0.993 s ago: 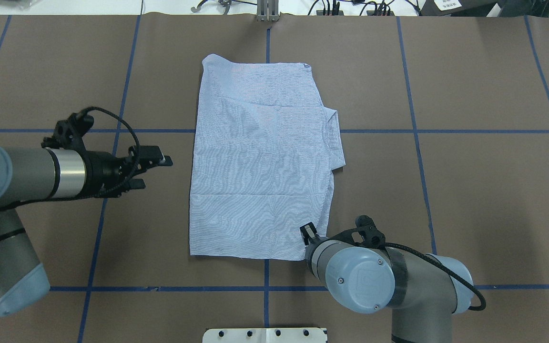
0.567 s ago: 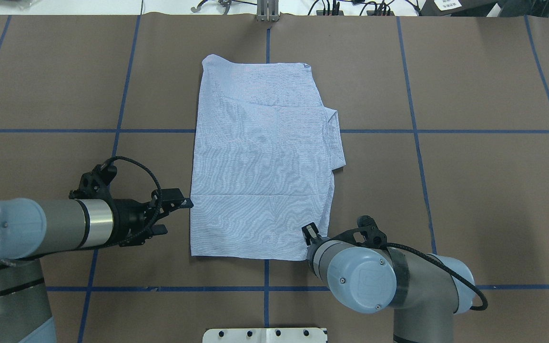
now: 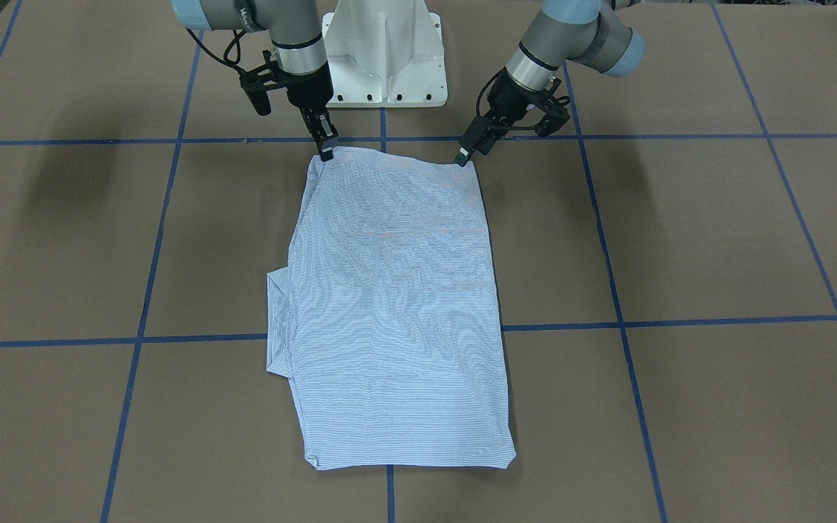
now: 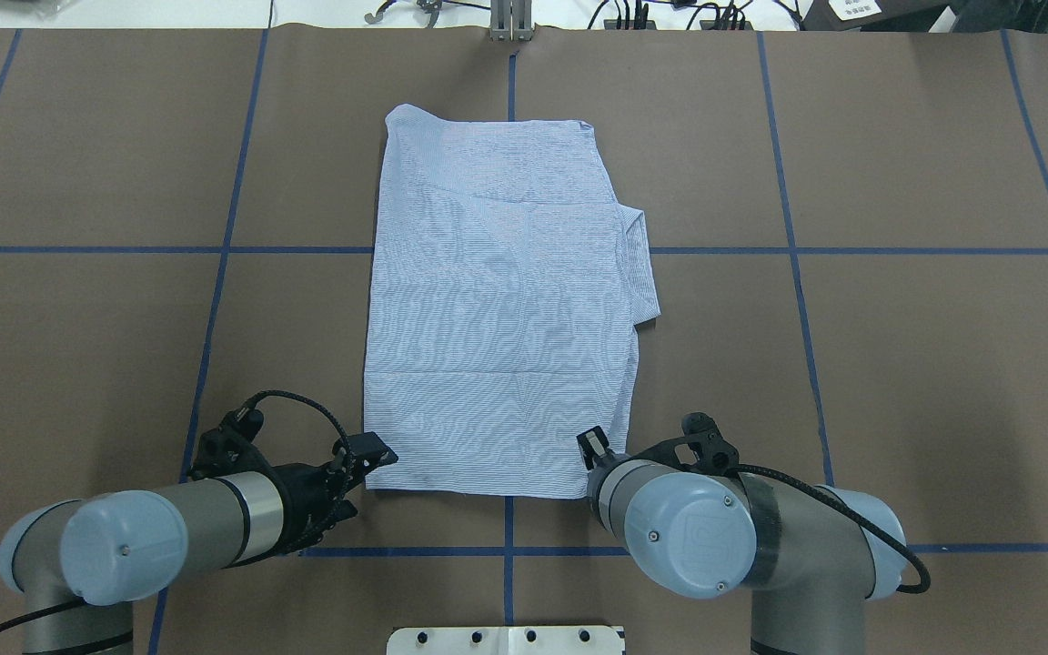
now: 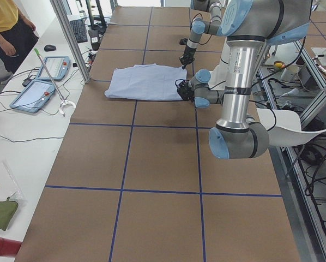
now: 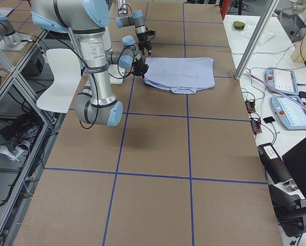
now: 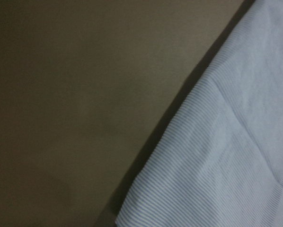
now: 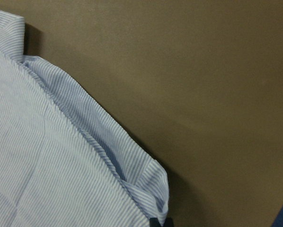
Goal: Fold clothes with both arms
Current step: 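Lower the left gripper to the other shirt corner nearest the robot, then grasp both near corners of the shirt with the left and right grippers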
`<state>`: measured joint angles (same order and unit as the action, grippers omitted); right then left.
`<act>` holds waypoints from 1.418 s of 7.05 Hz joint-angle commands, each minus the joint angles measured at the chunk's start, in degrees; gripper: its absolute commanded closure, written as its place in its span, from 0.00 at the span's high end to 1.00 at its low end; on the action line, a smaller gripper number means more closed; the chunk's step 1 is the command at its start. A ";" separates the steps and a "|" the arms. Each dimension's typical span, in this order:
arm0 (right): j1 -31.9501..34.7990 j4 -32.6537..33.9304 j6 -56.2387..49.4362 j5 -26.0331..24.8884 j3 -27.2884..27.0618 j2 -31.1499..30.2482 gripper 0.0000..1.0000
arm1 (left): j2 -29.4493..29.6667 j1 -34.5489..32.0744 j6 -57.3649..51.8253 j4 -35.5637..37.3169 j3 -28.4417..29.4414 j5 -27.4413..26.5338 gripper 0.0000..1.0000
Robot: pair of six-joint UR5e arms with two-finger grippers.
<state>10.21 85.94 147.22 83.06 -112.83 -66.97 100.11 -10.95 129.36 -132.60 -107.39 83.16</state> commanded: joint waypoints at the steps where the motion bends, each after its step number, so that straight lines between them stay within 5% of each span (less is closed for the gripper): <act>1: -0.01 -0.07 0.00 0.00 -0.11 0.08 0.00 | 3.67 1.19 5.72 7.68 -0.09 -3.25 0.87; 8: -0.01 -0.07 0.00 -0.09 -0.11 0.09 0.00 | 2.89 1.19 5.82 9.20 -0.80 -5.46 0.61; 10: 0.07 -0.07 0.00 -0.09 -0.20 0.09 0.00 | 2.89 1.19 5.82 9.46 -0.89 -5.46 0.44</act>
<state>10.21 85.87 147.22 82.97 -113.00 -66.85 103.01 -9.76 135.18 -123.33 -108.23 77.70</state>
